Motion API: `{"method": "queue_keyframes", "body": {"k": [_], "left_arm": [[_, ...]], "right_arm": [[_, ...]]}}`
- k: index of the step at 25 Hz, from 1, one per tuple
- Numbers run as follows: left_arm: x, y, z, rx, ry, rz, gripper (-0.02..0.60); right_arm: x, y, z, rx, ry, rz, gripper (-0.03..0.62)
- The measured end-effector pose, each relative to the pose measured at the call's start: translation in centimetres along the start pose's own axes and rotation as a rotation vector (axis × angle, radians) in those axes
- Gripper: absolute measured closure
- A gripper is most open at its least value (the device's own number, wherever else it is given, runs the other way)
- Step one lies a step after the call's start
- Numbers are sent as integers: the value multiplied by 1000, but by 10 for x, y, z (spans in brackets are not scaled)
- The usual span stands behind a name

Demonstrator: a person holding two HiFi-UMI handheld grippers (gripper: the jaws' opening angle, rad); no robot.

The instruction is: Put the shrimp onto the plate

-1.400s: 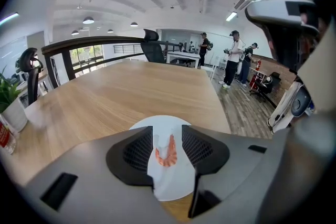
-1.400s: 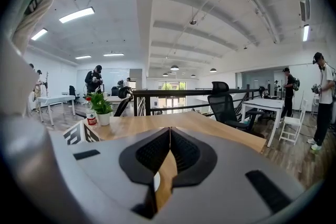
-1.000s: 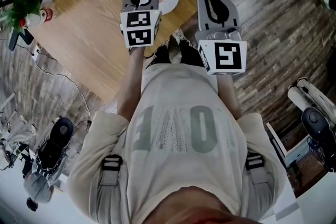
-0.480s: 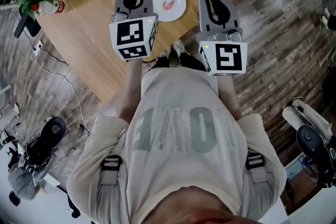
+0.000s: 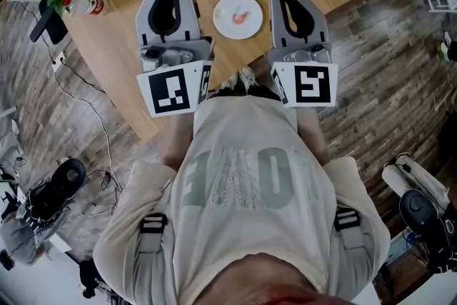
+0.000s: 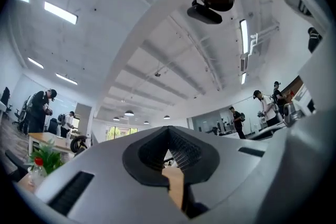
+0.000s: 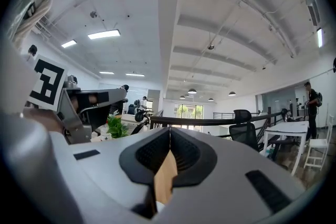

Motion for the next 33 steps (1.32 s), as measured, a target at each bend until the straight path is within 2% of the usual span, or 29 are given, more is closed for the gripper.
{"method": "queue_keyframes", "body": {"k": [4, 10, 33], "left_arm": [[21, 7, 4, 22, -59, -21, 572], [27, 15, 7, 29, -81, -9, 572], [21, 10, 4, 3, -53, 3, 572]], "right_arm": [[10, 4, -4, 11, -31, -17, 574], [16, 13, -8, 0, -44, -14, 574], [10, 11, 0, -19, -22, -14, 574]]}}
Point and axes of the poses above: the fingertips, and each gripper's own axes: z backward along the fingers, y to its left, x out of its top, the point moved 1 cm from there along z, backward along the fingers, and after that the axes turned 3 degrees about -z, right-handed, at the moved point
